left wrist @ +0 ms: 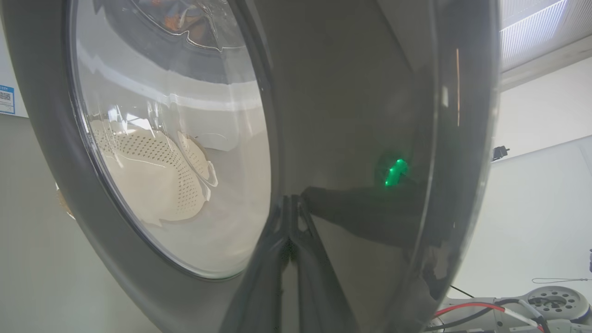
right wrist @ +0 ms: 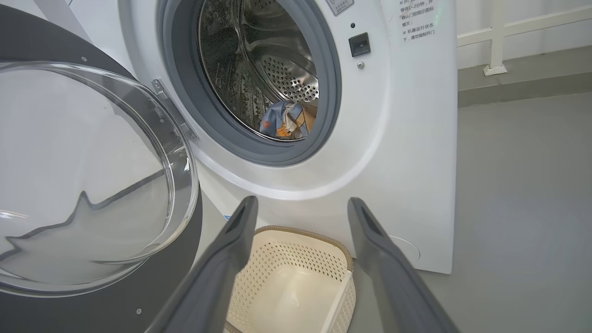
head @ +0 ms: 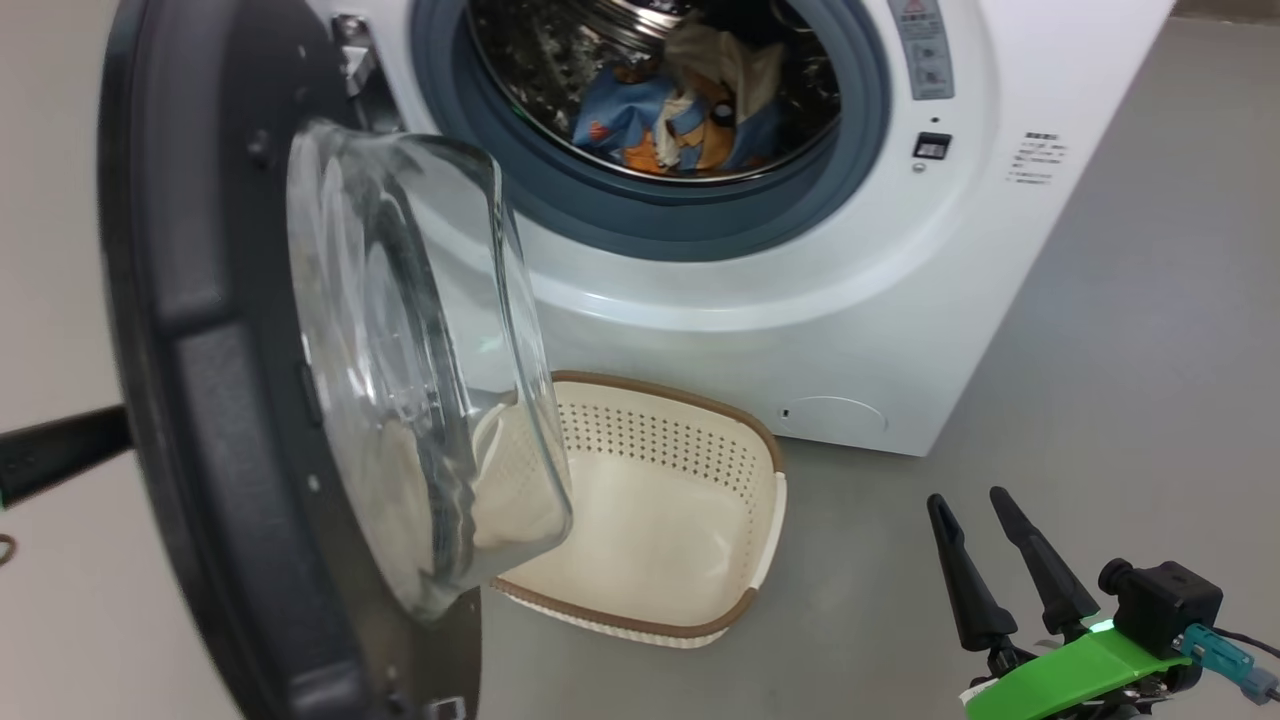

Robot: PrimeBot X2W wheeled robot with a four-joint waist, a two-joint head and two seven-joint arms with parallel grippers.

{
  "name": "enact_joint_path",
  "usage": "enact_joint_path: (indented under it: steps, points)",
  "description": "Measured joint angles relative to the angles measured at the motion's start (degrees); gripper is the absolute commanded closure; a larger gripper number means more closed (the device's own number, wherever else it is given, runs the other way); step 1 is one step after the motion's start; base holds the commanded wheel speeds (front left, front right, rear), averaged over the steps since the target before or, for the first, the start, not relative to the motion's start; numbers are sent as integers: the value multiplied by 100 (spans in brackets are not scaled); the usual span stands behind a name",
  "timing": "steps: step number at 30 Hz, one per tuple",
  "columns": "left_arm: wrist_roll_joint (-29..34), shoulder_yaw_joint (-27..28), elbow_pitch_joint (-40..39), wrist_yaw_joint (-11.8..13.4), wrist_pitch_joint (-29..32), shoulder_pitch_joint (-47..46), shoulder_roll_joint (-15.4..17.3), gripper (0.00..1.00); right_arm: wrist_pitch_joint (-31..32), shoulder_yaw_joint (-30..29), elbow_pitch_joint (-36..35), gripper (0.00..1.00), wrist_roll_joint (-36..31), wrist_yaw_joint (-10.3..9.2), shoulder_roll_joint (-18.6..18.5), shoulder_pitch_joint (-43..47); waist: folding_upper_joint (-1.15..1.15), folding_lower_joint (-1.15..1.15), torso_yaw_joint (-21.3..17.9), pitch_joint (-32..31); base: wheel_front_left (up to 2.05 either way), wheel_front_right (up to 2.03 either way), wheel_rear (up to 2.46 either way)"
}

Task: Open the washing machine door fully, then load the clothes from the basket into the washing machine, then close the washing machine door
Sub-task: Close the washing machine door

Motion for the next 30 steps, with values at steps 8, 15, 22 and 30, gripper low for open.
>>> enact_joint_path:
  steps: [8,15,22,30]
  points:
    - [211,-401,-78,1,-119,-356,-388,100,0,-82,-34,0,0,0,67,-1,0,0,-419,12,0,0,0]
    - [584,-762,113,-8,-320,-910,-800,100,0,-122,-48,0,0,0,158,-1,0,0,-858,46,0,0,0]
    - [899,-969,504,-9,-609,-1411,-1199,100,0,-153,-71,0,0,0,235,-5,0,0,-1320,121,0,0,0]
    - [1188,-960,855,-35,-1099,-2025,-1513,100,0,-259,-98,0,0,0,322,-32,0,0,-1780,286,0,0,0]
